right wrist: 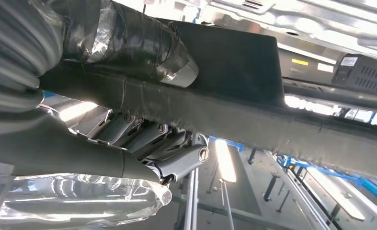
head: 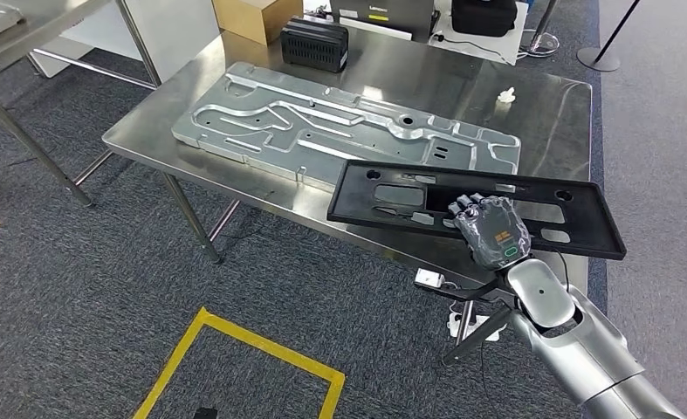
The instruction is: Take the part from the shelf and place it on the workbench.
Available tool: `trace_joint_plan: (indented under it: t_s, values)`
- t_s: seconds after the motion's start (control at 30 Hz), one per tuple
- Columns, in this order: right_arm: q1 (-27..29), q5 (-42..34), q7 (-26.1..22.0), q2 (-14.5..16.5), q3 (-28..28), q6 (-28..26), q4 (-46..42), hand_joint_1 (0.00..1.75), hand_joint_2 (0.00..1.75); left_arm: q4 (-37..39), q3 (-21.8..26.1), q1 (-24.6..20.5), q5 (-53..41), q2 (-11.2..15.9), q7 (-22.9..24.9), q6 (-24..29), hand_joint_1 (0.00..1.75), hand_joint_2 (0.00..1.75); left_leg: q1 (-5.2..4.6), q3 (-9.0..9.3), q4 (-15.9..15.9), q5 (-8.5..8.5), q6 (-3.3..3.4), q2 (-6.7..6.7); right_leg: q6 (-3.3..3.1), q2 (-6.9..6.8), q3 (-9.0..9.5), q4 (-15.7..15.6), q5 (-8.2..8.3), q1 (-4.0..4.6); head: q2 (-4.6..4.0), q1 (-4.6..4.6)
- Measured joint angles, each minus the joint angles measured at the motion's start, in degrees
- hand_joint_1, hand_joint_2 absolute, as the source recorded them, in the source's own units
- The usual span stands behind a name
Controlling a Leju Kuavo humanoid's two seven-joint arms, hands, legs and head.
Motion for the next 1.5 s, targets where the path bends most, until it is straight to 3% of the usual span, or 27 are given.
trace_joint_plan:
  t_s: [0.13,0.33,0.6,1.33,1.4,1.5]
  values:
    - [-1.28,0.44,0.05,-0.48,0.53,0.19,-0.40,1.75,1.75,0.00,0.11,-0.14,-0.15,0.00,0.87,0.45,0.00,1.75,-0.18,-0.01,0.01,-0.10,0.47,0.04,0.49,0.07,0.17,-0.49,0.26,-0.12,0.00,0.01]
    - [-3.13,0.56,-0.20,-0.56,1.66,0.98,-0.62,1.75,1.75,0.00,1.05,-0.25,0.69,0.00,4.86,1.80,0.00,1.75,-0.37,-0.08,0.04,-0.02,0.82,0.06,1.71,0.11,0.15,-0.65,0.42,-0.32,0.00,-0.01]
    - [-6.05,0.56,-0.50,-0.13,4.28,1.15,-0.35,1.75,1.75,0.00,2.71,-0.43,1.47,-0.02,10.02,1.56,0.00,1.75,-0.34,-0.08,0.03,0.10,0.88,0.09,1.82,0.11,0.02,-0.48,0.48,-0.24,0.00,-0.01]
    - [-11.12,0.35,-2.08,-0.01,8.14,1.54,-0.45,1.75,1.75,0.00,2.98,-0.49,-0.65,-0.05,9.84,1.16,0.00,1.75,-0.30,-0.08,0.03,0.12,0.87,0.16,1.80,0.19,-0.06,-0.37,0.46,-0.23,0.00,-0.01]
    - [-11.37,0.12,-2.11,0.13,8.49,1.76,-0.50,1.75,1.75,0.00,2.98,-0.49,-0.77,-0.08,9.58,0.94,0.00,1.75,-0.52,-0.19,0.16,-0.04,1.12,0.10,2.07,0.14,0.02,-0.62,0.56,-0.37,0.00,-0.02]
    - [-11.67,-0.51,-2.05,0.39,8.80,1.97,-0.82,1.75,1.75,0.00,2.98,-0.50,-1.19,-0.13,9.38,0.67,0.00,1.75,-0.35,0.45,-1.04,0.20,2.06,-0.02,2.73,0.24,0.16,-0.89,0.39,-0.51,0.00,-0.02]
